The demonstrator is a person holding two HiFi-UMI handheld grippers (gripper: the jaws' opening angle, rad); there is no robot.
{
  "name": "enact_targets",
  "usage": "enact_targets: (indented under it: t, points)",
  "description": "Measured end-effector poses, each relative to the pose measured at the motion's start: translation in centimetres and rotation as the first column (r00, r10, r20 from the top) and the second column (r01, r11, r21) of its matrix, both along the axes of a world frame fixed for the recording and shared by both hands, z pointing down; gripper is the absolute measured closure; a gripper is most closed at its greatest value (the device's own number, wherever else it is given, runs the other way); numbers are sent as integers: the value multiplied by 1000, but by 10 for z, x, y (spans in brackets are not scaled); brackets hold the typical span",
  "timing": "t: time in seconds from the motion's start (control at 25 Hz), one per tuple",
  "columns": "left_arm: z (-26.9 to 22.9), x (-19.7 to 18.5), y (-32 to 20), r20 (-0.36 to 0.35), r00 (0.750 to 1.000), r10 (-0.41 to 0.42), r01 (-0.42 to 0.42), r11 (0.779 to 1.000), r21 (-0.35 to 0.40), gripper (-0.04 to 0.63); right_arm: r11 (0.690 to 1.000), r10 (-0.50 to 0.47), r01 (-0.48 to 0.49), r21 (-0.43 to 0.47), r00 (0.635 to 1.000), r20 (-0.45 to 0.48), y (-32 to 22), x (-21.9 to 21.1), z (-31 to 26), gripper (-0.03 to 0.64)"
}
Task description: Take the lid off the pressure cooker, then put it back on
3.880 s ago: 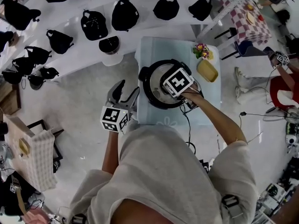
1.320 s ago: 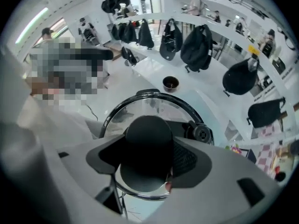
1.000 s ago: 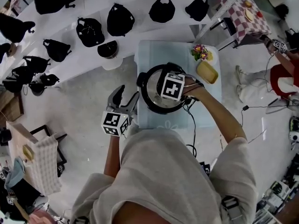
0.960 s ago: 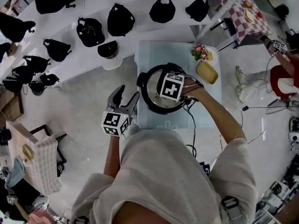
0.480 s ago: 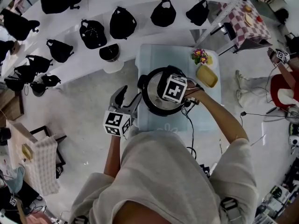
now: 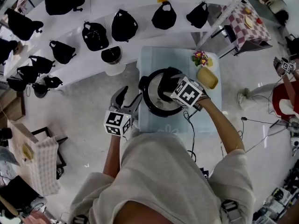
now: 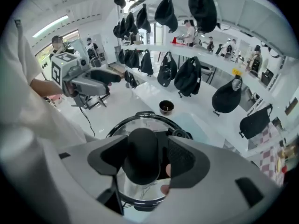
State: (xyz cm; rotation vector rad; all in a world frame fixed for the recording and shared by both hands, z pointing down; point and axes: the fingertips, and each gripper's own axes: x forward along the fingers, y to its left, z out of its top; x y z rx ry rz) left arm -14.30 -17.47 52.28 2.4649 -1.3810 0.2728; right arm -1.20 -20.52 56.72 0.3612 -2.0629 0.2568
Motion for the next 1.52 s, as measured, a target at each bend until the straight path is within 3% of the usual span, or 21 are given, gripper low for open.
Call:
enact_targets:
  t: [0.12,0.2,0.32,0.4,0.52,0.68,0.76,1.04,1.52]
  points:
    - [-5,1,-2,10,1000,6,-7,1000,10,334,992,103,-111,67,987,120,-6,8,-20,384]
    - [-8,0,-3,16,1000,5,-5,1000,16,334,969,194,-223,109,955,226,-9,19,-35,418]
    - [-9,1,-5,28,1000,8,-9,1000,19,346,892,346,-434,126,835,428,-8,45,-61,484]
    - [-9,4,-6,36,999,19,-19,1000,21,368,819,421,-561,120,730,538,-4,68,-77,549]
    - [-13,10,-7,44,998,35,-37,999,37,422,697,508,-709,106,593,625,8,103,-89,610]
    - [-19,20,-8,50,997,51,-55,996,66,560,605,562,-795,50,471,680,30,134,-93,617]
    - [-16,25,-7,55,996,64,-67,996,56,580,574,585,-818,30,435,684,38,146,-91,617]
    - [-14,40,-10,50,992,115,-117,993,36,583,550,602,-828,111,485,634,42,158,-82,617]
    - [-12,40,-11,56,993,102,-103,995,16,583,552,609,-823,131,506,611,40,155,-77,617]
